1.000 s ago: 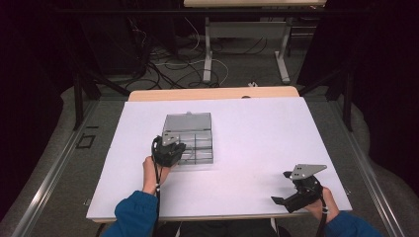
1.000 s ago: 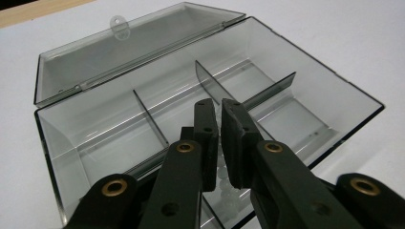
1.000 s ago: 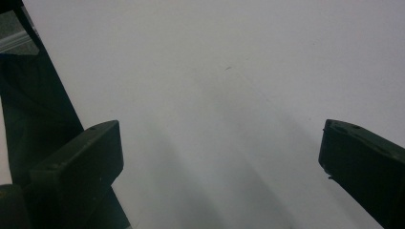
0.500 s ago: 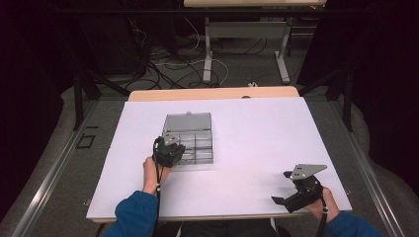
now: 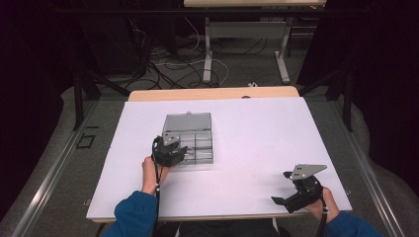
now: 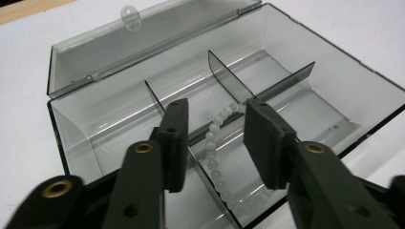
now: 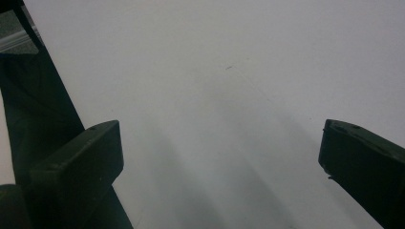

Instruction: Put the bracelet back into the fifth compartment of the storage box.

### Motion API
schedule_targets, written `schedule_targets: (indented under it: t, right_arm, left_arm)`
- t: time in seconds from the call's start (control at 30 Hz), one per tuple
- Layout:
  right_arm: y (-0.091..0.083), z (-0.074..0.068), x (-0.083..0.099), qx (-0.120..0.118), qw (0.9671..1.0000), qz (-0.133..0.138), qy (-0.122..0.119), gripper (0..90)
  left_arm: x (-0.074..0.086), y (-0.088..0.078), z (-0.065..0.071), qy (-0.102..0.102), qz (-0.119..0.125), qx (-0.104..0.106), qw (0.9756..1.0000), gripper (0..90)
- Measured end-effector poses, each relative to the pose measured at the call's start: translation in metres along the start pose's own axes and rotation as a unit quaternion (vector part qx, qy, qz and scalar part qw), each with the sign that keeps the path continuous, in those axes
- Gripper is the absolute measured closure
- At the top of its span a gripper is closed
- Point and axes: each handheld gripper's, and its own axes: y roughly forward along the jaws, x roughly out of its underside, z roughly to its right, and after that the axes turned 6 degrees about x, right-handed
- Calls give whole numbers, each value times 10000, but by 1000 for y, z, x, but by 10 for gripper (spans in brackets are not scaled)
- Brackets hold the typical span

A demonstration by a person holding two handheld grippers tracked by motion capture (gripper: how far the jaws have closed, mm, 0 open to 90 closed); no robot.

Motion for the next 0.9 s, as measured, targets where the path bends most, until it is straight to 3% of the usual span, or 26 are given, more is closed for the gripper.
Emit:
schedule_targets:
  t: [0.1,0.23,0.4,0.6,0.73,0.9]
  right_arm:
    - [0,1,0,-25,10000,8,-54,9]
    - [0,1,0,-65,10000,-17,-55,9]
    - [0,1,0,-52,10000,-32,-68,9]
    - [0,1,0,8,10000,15,-50,9]
    - [0,1,0,7,10000,14,-60,9]
    - [0,-1,0,-23,10000,-27,-1,9]
  left_arm:
    - [-1,-2,0,-19,177,-39,9998,465]
    - [-1,-7,1,-30,236,-158,9996,322]
    - [1,-15,3,-41,216,-154,9996,177]
    - [4,-27,7,16,230,-100,9997,96]
    - [8,-33,11,107,63,-7,9999,44]
    - [13,-42,16,169,32,83,9998,3]
